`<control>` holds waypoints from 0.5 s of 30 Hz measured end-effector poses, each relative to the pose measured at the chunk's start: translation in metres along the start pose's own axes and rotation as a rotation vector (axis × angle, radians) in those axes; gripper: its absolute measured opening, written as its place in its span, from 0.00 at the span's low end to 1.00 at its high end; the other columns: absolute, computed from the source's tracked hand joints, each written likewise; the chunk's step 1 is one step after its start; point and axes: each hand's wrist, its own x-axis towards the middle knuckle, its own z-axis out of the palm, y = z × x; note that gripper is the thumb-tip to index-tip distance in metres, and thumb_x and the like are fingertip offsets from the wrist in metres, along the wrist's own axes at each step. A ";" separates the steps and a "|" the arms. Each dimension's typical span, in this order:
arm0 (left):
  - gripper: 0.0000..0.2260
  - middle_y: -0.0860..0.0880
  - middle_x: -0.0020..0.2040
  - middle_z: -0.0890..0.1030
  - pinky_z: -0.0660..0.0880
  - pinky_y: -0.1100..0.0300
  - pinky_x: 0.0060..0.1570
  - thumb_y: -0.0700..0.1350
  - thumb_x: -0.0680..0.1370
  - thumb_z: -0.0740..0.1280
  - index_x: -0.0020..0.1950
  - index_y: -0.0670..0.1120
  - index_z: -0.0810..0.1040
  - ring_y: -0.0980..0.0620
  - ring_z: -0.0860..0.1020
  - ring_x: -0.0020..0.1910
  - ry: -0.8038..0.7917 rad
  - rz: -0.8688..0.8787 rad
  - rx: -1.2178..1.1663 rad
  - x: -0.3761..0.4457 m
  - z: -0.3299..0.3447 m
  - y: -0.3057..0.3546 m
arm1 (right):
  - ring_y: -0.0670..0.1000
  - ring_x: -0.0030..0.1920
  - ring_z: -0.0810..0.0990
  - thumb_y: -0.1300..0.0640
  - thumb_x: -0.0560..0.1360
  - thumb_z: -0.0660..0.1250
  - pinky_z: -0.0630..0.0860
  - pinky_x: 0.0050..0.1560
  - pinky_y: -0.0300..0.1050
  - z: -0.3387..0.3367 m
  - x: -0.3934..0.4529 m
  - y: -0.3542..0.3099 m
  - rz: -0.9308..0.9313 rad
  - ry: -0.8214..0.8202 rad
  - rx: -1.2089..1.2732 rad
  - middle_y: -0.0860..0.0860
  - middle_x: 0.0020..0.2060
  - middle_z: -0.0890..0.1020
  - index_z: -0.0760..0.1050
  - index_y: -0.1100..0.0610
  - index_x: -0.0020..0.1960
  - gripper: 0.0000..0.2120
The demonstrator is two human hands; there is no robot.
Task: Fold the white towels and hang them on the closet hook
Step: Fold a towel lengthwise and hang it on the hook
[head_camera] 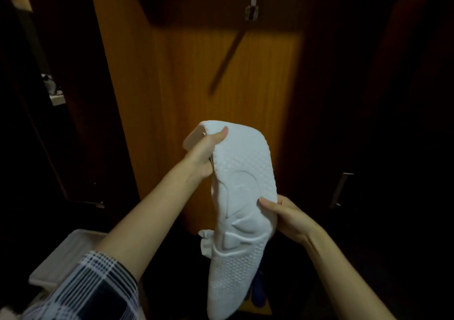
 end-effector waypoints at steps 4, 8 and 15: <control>0.18 0.42 0.58 0.80 0.74 0.46 0.60 0.55 0.75 0.67 0.59 0.45 0.79 0.42 0.78 0.58 -0.132 -0.070 -0.128 -0.004 -0.019 -0.003 | 0.55 0.51 0.83 0.55 0.69 0.73 0.79 0.45 0.42 -0.005 0.012 -0.021 -0.101 0.049 -0.068 0.57 0.52 0.84 0.79 0.61 0.55 0.17; 0.23 0.41 0.57 0.81 0.77 0.45 0.55 0.52 0.59 0.80 0.51 0.45 0.85 0.42 0.80 0.55 -0.309 -0.108 -0.266 -0.018 -0.022 -0.025 | 0.52 0.47 0.84 0.55 0.67 0.72 0.79 0.41 0.40 0.000 0.020 -0.040 -0.119 0.066 -0.163 0.54 0.48 0.85 0.79 0.58 0.54 0.17; 0.17 0.43 0.45 0.80 0.77 0.53 0.45 0.24 0.70 0.54 0.47 0.37 0.78 0.42 0.80 0.46 0.018 -0.024 -0.147 -0.013 0.017 -0.020 | 0.53 0.63 0.73 0.42 0.72 0.68 0.74 0.56 0.44 0.004 0.022 -0.056 -0.117 0.455 -0.810 0.51 0.67 0.71 0.63 0.54 0.71 0.32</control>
